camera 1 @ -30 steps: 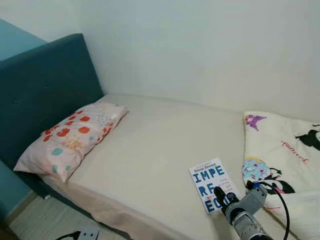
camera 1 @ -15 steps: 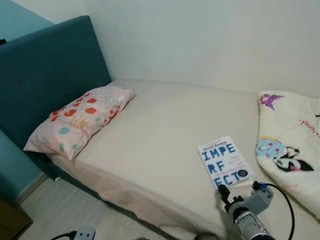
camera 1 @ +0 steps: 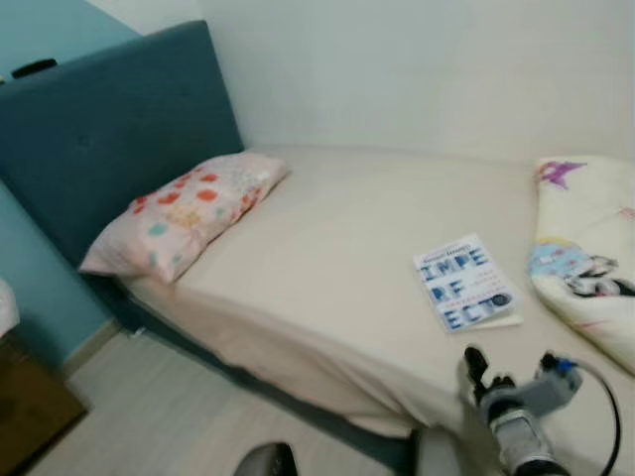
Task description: Clean up the room
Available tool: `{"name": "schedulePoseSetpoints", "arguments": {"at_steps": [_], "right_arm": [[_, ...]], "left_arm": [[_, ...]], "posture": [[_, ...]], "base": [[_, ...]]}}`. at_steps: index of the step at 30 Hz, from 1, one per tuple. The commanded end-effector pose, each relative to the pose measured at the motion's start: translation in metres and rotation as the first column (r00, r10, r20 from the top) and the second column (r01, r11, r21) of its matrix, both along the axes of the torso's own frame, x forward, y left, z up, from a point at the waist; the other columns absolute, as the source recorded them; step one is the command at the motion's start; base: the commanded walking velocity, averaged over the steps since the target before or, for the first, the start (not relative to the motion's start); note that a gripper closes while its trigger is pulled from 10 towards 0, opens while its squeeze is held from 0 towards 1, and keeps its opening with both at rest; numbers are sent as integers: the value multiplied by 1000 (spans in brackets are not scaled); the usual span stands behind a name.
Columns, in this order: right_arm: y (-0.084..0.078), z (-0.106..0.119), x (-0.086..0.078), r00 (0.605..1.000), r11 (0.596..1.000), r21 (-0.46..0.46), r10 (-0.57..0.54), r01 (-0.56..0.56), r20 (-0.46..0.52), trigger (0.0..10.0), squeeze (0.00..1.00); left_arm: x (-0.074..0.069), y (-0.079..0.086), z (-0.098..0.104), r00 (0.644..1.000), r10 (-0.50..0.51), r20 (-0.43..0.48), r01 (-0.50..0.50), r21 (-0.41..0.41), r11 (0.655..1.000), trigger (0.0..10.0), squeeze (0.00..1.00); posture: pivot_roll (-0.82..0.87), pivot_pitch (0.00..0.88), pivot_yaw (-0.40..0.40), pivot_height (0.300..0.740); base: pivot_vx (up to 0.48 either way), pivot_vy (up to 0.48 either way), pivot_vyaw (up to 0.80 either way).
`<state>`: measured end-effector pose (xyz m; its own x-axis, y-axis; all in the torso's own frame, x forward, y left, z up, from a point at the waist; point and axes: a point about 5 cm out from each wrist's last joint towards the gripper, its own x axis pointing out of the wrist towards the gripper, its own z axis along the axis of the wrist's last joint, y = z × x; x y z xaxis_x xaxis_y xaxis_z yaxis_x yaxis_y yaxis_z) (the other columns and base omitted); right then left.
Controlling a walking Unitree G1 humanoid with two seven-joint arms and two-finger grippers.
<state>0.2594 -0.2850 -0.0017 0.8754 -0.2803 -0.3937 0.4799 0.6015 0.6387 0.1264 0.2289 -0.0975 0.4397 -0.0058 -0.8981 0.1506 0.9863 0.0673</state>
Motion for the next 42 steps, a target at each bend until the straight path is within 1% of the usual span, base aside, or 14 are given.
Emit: {"name": "schedulePoseSetpoints", "arguments": {"at_steps": [1, 9, 12, 17, 19, 21, 25, 30, 33, 34, 35, 36, 38, 42], "right_arm": [[14, 0, 8, 999, 999, 33, 25, -26, 20, 10000, 0], [14, 3, 10, 999, 999, 29, 27, -28, 37, 10000, 0], [9, 8, 12, 997, 999, 22, 23, -24, 69, 10000, 0], [5, 13, 15, 995, 1000, 16, 14, -16, 99, 10000, 0], [1, 22, 21, 989, 1000, 5, 19, -20, 146, 10000, 0], [1, 25, 23, 987, 1000, 1, 23, -23, 161, 10000, 0], [0, 47, 40, 964, 998, -27, 62, -57, 260, 10000, 0], [0, 61, 50, 945, 996, -49, 88, -77, 315, 10000, 0], [1, 74, 59, 924, 993, -70, 115, -96, 366, 10000, 0], [1, 74, 59, 924, 993, -70, 115, -96, 366, 10000, 0], [2, 81, 63, 911, 990, -85, 134, -110, 390, 10000, 0], [2, 81, 63, 911, 990, -85, 134, -110, 390, 10000, 0], [1, 88, 66, 894, 987, -110, 152, -116, 422, 10000, 0], [-7, 92, 64, 895, 989, -126, 128, -82, 428, 10000, 0]], "left_arm": [[-10, 13, 0, 1000, 7, -29, -7, 29, 1000, 10000, 0], [-4, 2, -1, 1000, -7, -17, 7, 11, 1000, 10000, 0], [0, -4, -1, 1000, -26, -8, 26, -5, 1000, 10000, 0], [1, -6, -1, 1000, -27, -2, 27, -14, 1000, 10000, 0], [3, -6, 0, 1000, -25, 5, 25, -23, 999, 10000, 0], [4, -6, 0, 1000, -24, 7, 24, -25, 999, 10000, 0], [8, -9, 1, 1000, -19, 20, 20, -36, 999, 10000, 0], [9, -11, 1, 1000, -17, 24, 18, -42, 999, 10000, 0], [10, -15, 0, 1000, -15, 26, 16, -48, 999, 10000, 0], [10, -15, 0, 1000, -15, 26, 16, -48, 999, 10000, 0], [10, -16, 0, 1000, -11, 26, 12, -51, 999, 10000, 0], [10, -16, 0, 1000, -11, 26, 12, -51, 999, 10000, 0], [10, -19, 0, 1000, -6, 27, 7, -55, 998, 10000, 0], [10, -20, -1, 1000, -1, 27, 3, -59, 998, 10000, 0]], "posture": [[24, 143, 167, 607], [15, 142, 159, 607], [10, 146, 159, 607], [12, 151, 161, 607], [12, 151, 161, 607], [12, 151, 161, 607], [6, 151, 154, 607], [2, 151, 149, 607], [-4, 146, 138, 607], [-4, 146, 138, 607], [-8, 142, 130, 607], [-8, 142, 130, 607], [-9, 141, 125, 607], [-8, 139, 119, 607]], "base": [[0, 0, 0], [0, 0, 0], [0, 0, 0], [0, 0, 0], [0, 0, 0], [0, 0, 0], [0, 0, 0], [0, 0, 0], [0, 0, 0], [0, 0, 0], [0, 0, 0], [0, 0, 0], [0, 0, 0], [0, 0, 305]]}}
